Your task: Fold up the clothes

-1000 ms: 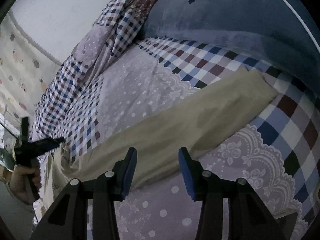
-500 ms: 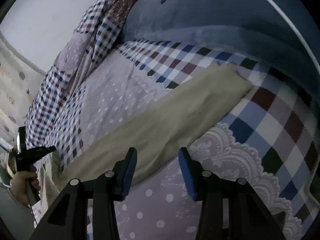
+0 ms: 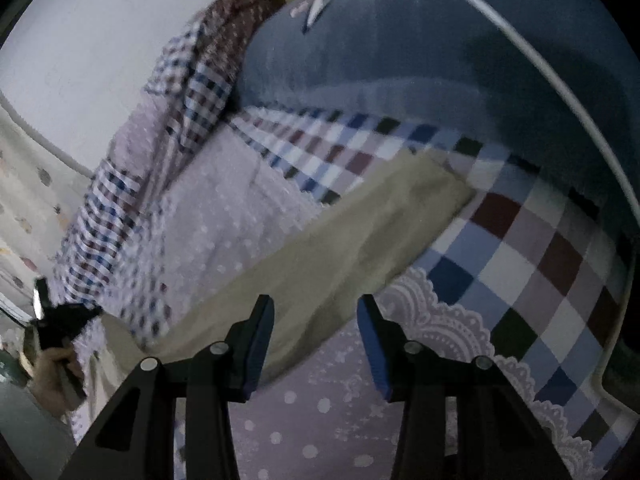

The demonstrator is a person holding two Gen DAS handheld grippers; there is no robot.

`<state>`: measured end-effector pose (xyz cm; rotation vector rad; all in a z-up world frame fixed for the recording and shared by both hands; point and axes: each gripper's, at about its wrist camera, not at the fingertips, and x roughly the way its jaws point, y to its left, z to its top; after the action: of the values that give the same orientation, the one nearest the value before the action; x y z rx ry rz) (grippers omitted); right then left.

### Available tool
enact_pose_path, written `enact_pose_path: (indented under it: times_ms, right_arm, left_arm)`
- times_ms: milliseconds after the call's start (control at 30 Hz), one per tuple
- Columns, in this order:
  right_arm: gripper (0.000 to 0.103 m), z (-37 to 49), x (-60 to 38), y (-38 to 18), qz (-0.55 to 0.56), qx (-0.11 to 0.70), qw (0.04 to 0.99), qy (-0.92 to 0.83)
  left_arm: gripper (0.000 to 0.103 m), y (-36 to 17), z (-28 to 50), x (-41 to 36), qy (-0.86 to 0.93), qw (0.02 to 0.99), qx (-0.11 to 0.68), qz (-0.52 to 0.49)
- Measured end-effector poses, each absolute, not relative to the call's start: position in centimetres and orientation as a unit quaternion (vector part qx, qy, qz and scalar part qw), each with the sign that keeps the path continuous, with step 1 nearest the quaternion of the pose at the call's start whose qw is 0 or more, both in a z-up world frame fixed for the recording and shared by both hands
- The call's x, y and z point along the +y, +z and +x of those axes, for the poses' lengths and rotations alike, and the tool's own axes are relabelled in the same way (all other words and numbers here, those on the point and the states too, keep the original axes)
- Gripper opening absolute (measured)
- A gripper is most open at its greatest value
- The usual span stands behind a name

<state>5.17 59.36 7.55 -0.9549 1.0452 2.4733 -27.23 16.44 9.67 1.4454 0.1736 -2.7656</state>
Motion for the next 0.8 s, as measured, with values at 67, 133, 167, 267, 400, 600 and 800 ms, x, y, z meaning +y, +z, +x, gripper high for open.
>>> enact_pose_path:
  times_ms: [67, 133, 167, 267, 400, 600, 800]
  right_arm:
    - [0.047, 5.8, 59.5, 8.4, -0.309, 0.364, 0.146, 0.866]
    - [0.047, 6.4, 59.6, 9.4, -0.284, 0.366, 0.148, 0.874]
    - [0.047, 7.0, 59.8, 10.1, -0.264, 0.368, 0.149, 0.879]
    - [0.047, 8.3, 60.1, 11.9, -0.225, 0.363, 0.162, 0.890]
    - [0.047, 11.1, 60.6, 14.6, -0.164, 0.345, 0.197, 0.903]
    - [0.047, 15.8, 62.6, 16.7, -0.095, 0.349, 0.279, 0.889]
    - [0.047, 17.3, 64.5, 15.7, -0.096, 0.388, 0.315, 0.861]
  left_arm:
    - [0.007, 10.7, -27.0, 16.3, -0.891, 0.006, 0.067, 0.448]
    - [0.032, 12.2, -26.7, 16.6, -0.900, -0.009, 0.090, 0.427]
    - [0.052, 13.2, -26.3, 17.1, -0.906, -0.020, 0.095, 0.413]
    - [0.068, 15.5, -24.7, 19.7, -0.920, -0.069, 0.091, 0.376]
    - [0.071, 16.6, -21.7, 26.0, -0.921, -0.151, 0.043, 0.358]
    - [0.079, 16.8, -14.4, 37.2, -0.905, -0.289, -0.040, 0.308]
    - [0.079, 13.2, -6.7, 48.5, -0.856, -0.396, -0.156, 0.294]
